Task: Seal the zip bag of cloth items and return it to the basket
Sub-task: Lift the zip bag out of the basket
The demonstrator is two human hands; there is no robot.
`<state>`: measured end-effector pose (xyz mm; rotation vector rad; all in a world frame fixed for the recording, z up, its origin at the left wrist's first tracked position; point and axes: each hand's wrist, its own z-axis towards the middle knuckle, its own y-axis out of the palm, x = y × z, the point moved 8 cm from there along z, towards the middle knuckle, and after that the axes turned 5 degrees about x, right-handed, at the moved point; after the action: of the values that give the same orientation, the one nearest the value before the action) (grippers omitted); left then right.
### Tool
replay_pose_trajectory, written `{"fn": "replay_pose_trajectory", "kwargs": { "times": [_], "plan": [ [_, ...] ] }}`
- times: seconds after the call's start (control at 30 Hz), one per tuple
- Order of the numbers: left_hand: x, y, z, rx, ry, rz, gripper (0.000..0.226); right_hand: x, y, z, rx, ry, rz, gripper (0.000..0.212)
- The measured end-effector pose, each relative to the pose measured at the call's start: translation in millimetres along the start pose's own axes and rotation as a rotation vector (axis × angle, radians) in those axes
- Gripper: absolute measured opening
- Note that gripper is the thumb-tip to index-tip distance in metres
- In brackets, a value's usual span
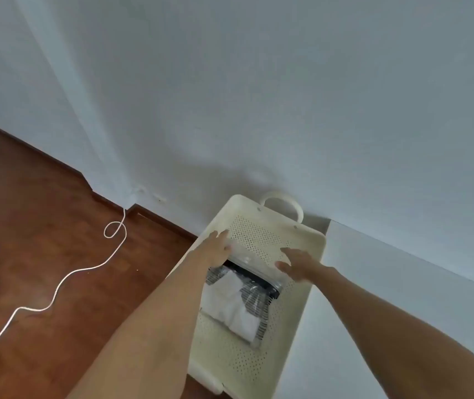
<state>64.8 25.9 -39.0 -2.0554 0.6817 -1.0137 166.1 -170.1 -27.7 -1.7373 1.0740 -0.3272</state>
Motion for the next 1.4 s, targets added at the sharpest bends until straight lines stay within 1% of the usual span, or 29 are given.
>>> {"fn": "replay_pose_trajectory", "kwargs": {
  "times": [0.07,0.13,0.23,0.3,0.37,0.47,0.5,0.57,0.67,0.7,0.8,0.9,0.93,0.97,1.03,1.07,1.1,1.17,1.23,1.33,1.4],
  "plan": [
    [-4.0,6.4,1.1,-0.028,-0.018,-0.036,0.059,-1.5,11.1,-1.9,-0.032,0.011,0.041,0.06],
    [-4.8,16.9,-2.1,-0.067,-0.019,-0.055,0.059,-2.2,25.2,-8.4,-0.063,0.058,0.133,0.058],
    [-4.6,28.5,-2.7,-0.087,-0.019,-0.105,0.06,0.9,41.1,-14.6,-0.089,0.249,0.431,0.049],
    [-4.7,29.1,-3.8,-0.081,-0.03,-0.123,0.064,2.9,47.5,-17.8,-0.079,0.373,0.648,0.043],
    [-5.9,29.0,-5.1,-0.066,-0.036,-0.15,0.07,4.0,55.6,-21.5,-0.055,0.473,0.829,0.042],
    [-6.2,21.0,-4.9,-0.051,-0.108,-0.235,0.081,2.9,53.9,-23.1,0.001,0.535,0.955,0.043],
    [-7.9,18.2,-4.1,-0.032,-0.142,-0.289,0.083,1.1,52.1,-22.2,0.025,0.535,0.969,0.041],
    [33.3,1.0,-27.1,0.026,-0.122,-0.348,0.087,17.1,22.8,-54.8,0.15,0.493,1.014,0.035],
    [40.0,-6.0,-26.5,0.03,-0.218,-0.621,0.085,14.2,7.0,-53.5,0.256,0.43,0.953,0.014],
    [38.5,-3.3,-28.9,0.029,-0.251,-0.691,0.083,13.2,4.8,-55.6,0.277,0.414,0.947,0.015],
    [35.1,-2.7,-30.9,0.029,-0.293,-0.847,0.084,4.5,-7.7,-60.8,0.313,0.355,1.037,0.03],
    [57.4,-17.4,-36.8,0.035,-0.288,-1.046,0.081,4.8,-39.3,-77.5,0.309,0.255,1.206,0.054],
    [68.2,-24.1,-40.1,0.032,-0.288,-1.12,0.078,7.7,-51.4,-83.7,0.3,0.232,1.254,0.058],
    [80.2,-31.1,-44.4,0.025,-0.285,-1.183,0.076,11.0,-63.9,-90.8,0.29,0.201,1.281,0.054],
    [103.7,-43.4,-50.2,0.01,-0.259,-1.266,0.075,17.2,-87.7,-109.4,0.26,0.115,1.269,0.023],
    [115.9,-49.2,-52.0,0.006,-0.235,-1.284,0.077,22.8,-98.1,-120.3,0.255,0.085,1.247,0.014],
    [129.6,-53.8,-54.1,-0.001,-0.208,-1.279,0.082,31.2,-108.4,-131.8,0.266,0.068,1.226,0.016],
    [162.1,-57.9,-59.8,-0.047,-0.147,-1.269,0.089,51.7,-127.9,-155.0,0.308,0.068,1.198,0.029],
    [198.0,-56.5,-67.2,-0.106,-0.104,-1.288,0.087,75.5,-145.7,-177.4,0.368,0.08,1.198,0.035],
    [252.2,-50.8,-82.8,-0.152,-0.043,-1.23,0.082,113.5,-164.6,-213.8,0.429,0.088,1.271,0.028],
    [291.8,-43.2,-96.1,-0.184,0.007,-1.187,0.073,141.8,-170.9,-237.3,0.43,0.084,1.334,0.029]
  ]
}}
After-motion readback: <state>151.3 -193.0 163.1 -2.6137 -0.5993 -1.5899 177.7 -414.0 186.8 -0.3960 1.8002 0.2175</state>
